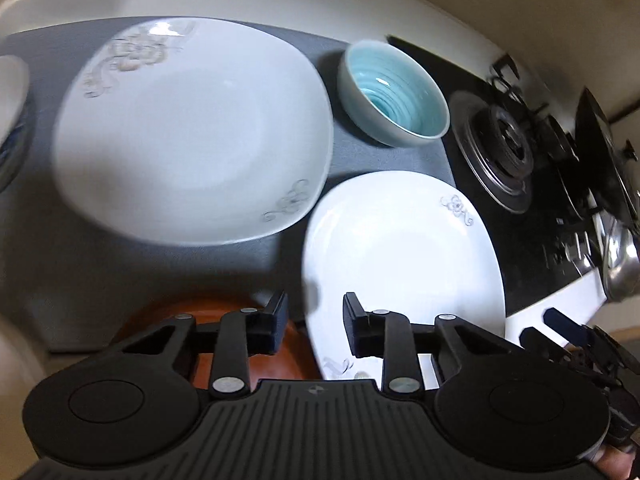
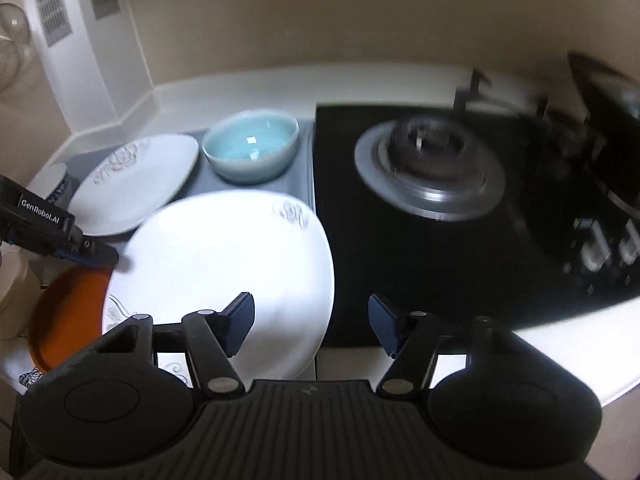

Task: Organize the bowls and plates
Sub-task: 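Move the left gripper to the rim of a white square plate, then grasp the white square plate rim with the left gripper and lift it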

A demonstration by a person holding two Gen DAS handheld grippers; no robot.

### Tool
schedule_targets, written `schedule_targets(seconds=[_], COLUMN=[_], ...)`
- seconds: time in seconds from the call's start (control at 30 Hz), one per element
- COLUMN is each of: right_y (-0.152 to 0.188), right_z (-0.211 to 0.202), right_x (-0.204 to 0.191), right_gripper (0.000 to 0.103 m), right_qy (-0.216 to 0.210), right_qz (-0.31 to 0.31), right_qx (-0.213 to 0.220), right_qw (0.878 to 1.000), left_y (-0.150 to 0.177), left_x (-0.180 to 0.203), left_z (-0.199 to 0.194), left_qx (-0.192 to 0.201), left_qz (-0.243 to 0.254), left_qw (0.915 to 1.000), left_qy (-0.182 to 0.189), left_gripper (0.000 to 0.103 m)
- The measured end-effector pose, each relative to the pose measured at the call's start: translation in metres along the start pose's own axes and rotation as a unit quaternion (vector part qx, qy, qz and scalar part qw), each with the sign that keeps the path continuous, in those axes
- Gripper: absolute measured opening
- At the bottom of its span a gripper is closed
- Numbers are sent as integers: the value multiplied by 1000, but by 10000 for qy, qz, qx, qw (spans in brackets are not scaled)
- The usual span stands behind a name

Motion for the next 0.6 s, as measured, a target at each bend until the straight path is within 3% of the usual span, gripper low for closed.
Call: schedule_targets(seconds=[0.17,0.37,0.43,0.47,0.57,0.6], right_y=[-7,-24,-28,-30,-37,-39], right_z=[26,57,72,74,80,81], right_x=[20,39,47,48,44,45], right_gripper=[70,70,63,55,12,11], right_qy=[-241,-768,-957,-1038,-1046,-1057], right_qz=[160,378,703,742,654,700], right_qx=[-422,-859,-1039,-1035,-1272,-1313], right_qw=[9987,9926,9875,9864,9842,9832], left_y=[-7,-3,-4,-5,-4,-4], left_x=[-1,-15,-20,-21,-25,-25], left_z=[26,41,41,41,38,37], left_qx=[-435,-656,-678,-709,-761,-760], left_qz=[-153,-891,-1080,-1135,-1336,-1351], left_qw=[9989,9933,9911,9901,9872,9871], left_qy=[-32,346,394,424,420,401], left_gripper=[31,21,21,21,19,19])
Point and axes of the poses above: each gripper's, at about its wrist camera, not at the fingertips, and z roughly the way its jaws point, x to its right, y to its underside, the point moved 1 cm from there along z, roughly the way its jaws point, and after that the axes turned 9 degrees about z, right-handed, at the moved point
